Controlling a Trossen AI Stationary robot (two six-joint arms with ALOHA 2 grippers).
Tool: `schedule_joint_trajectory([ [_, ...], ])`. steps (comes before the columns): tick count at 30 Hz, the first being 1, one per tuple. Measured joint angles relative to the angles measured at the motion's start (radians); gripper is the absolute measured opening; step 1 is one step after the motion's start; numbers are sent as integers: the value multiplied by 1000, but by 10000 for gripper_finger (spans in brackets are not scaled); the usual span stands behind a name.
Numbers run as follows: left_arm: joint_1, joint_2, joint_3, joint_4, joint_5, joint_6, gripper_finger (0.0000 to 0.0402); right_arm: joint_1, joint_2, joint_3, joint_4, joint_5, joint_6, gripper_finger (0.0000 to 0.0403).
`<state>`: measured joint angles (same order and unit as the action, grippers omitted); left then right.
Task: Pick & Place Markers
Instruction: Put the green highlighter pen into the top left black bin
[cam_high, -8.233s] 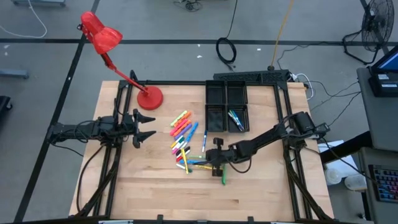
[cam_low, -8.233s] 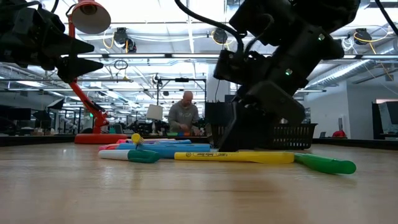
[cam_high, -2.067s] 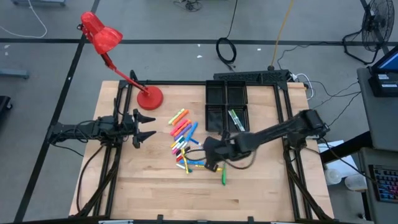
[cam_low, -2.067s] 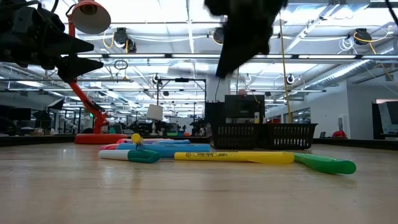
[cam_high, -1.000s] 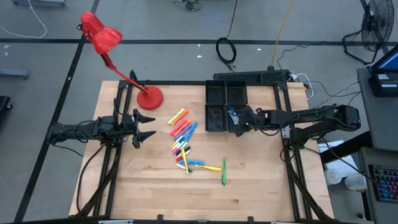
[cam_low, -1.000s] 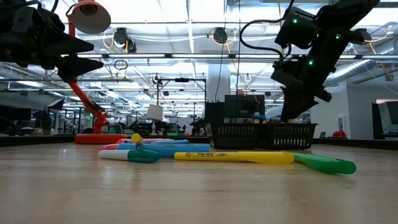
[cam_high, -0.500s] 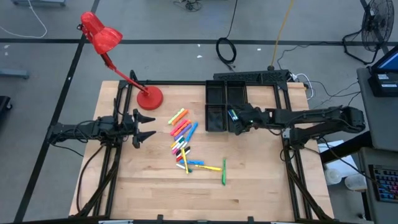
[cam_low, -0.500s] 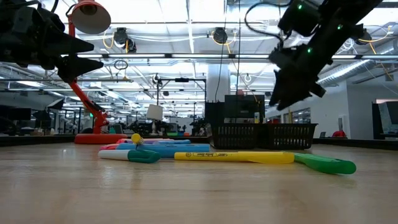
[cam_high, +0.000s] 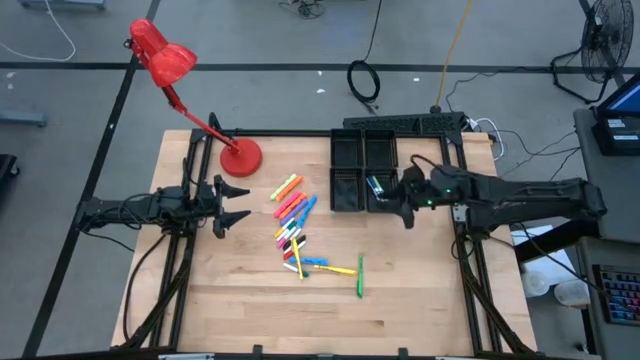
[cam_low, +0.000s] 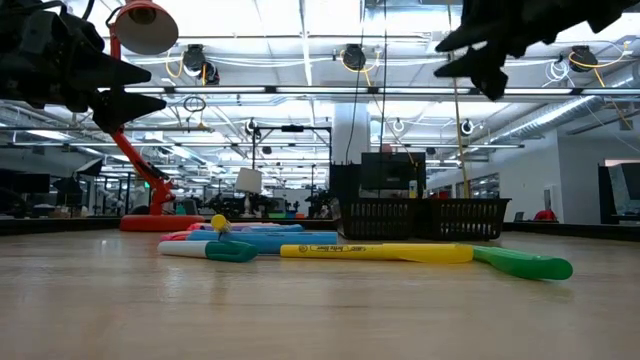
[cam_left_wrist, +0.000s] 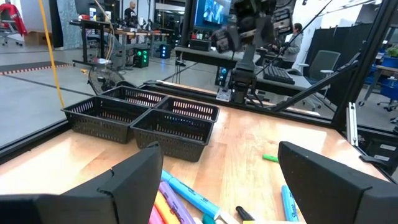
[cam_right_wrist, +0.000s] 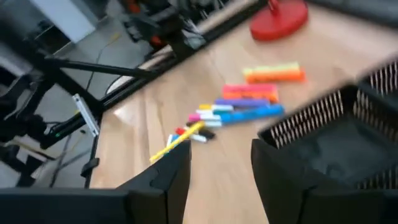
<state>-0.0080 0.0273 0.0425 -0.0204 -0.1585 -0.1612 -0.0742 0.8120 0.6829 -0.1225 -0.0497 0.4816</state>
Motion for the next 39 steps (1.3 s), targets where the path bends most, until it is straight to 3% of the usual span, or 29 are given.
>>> schedule_joint_trajectory([
  [4,0,0,0,1,0,0,324,57,-20,-85,272,-20,-182,154],
  [7,0,0,0,2,0,0,324,95,-46,-182,470,-114,-342,157],
  [10,0,0,0,2,0,0,324,102,-98,-260,559,-168,-419,156],
  [25,0,0,0,2,0,0,324,-28,-544,-541,522,-161,-446,155],
  [32,0,0,0,2,0,0,324,-91,-623,-609,517,-152,-481,155],
  [39,0,0,0,2,0,0,324,-134,-665,-633,441,-7,-450,151],
])
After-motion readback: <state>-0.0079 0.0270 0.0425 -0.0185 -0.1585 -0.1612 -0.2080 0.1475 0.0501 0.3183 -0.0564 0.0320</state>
